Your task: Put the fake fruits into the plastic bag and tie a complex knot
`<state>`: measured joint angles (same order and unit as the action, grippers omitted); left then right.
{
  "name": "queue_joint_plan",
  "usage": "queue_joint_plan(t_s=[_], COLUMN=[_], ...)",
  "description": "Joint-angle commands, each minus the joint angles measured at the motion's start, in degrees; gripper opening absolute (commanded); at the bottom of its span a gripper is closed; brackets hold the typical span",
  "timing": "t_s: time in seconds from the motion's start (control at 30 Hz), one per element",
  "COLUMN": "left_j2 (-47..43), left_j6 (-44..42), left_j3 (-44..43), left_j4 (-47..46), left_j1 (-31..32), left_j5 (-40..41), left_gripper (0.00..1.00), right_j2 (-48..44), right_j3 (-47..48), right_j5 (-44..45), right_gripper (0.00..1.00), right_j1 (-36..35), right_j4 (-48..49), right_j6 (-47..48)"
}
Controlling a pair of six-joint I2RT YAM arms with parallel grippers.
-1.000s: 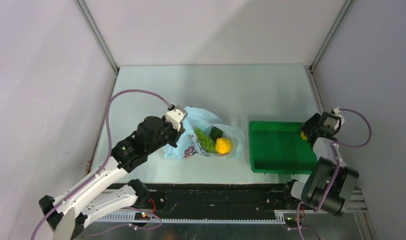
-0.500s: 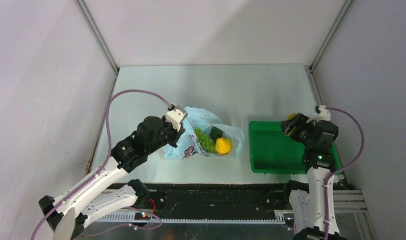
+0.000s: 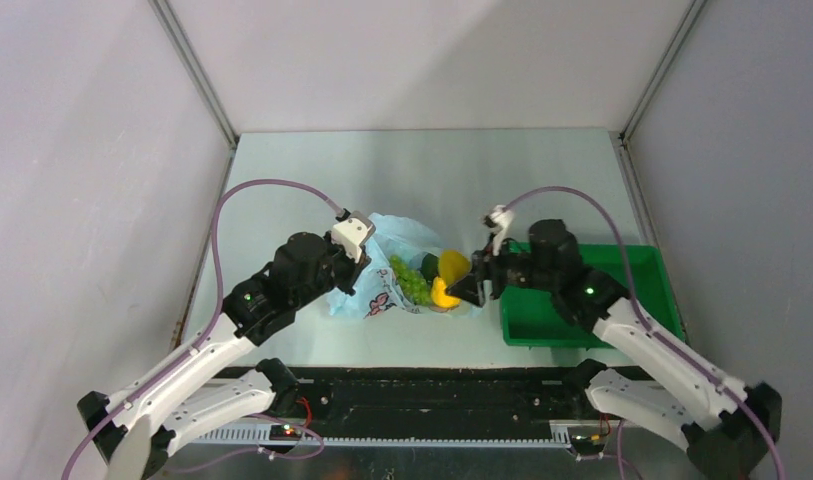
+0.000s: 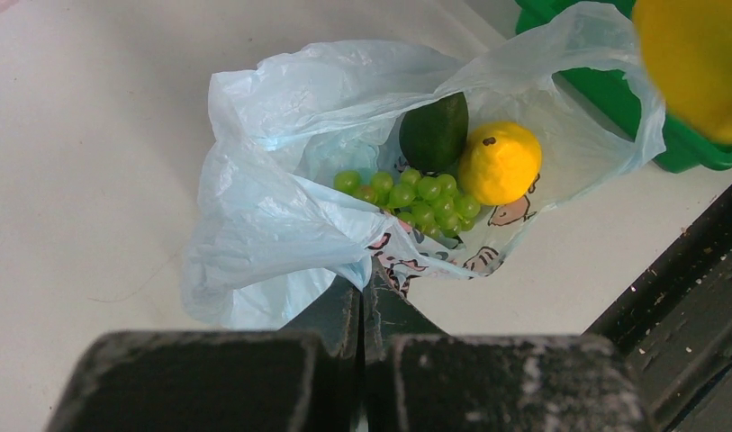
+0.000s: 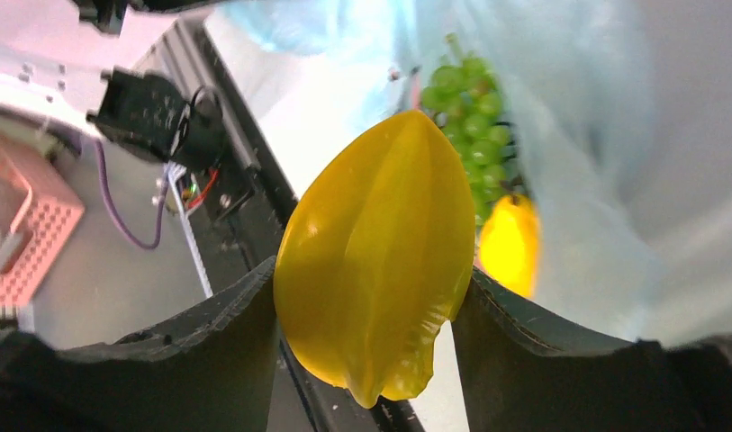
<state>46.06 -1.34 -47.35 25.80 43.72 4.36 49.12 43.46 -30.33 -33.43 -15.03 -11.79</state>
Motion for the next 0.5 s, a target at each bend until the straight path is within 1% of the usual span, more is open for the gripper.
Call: queue_joint_plan(t_s=[0.0, 0.07, 0.2, 0.47], left_j2=[-0.6, -0.5, -0.7, -0.8], left_j6=[0.4, 0.4, 0.4, 0.4], left_j3=[0.0, 0.0, 0.0, 0.0], left_j4=[-1.4, -1.4, -1.5, -1.5], left_j1=[-0.2, -0.3, -0.2, -0.3], left_j5=[0.3, 0.1, 0.2, -0.6], left_gripper=[0.0, 0.0, 0.0, 0.0], right_j2=[8.4, 15.1, 24.0, 37.5], right_j3=[7.2, 9.9, 14.6, 24.1], right_j5=[6.6, 8.4, 9.7, 10.4], right_gripper=[0.22, 0.22, 0.22, 0.21], right_j1=[-8.8, -11.7, -14.4, -13.9], right_j4=[-1.3, -2.6, -3.3, -4.0], right_j6=[3.3, 3.3, 3.9, 1.7])
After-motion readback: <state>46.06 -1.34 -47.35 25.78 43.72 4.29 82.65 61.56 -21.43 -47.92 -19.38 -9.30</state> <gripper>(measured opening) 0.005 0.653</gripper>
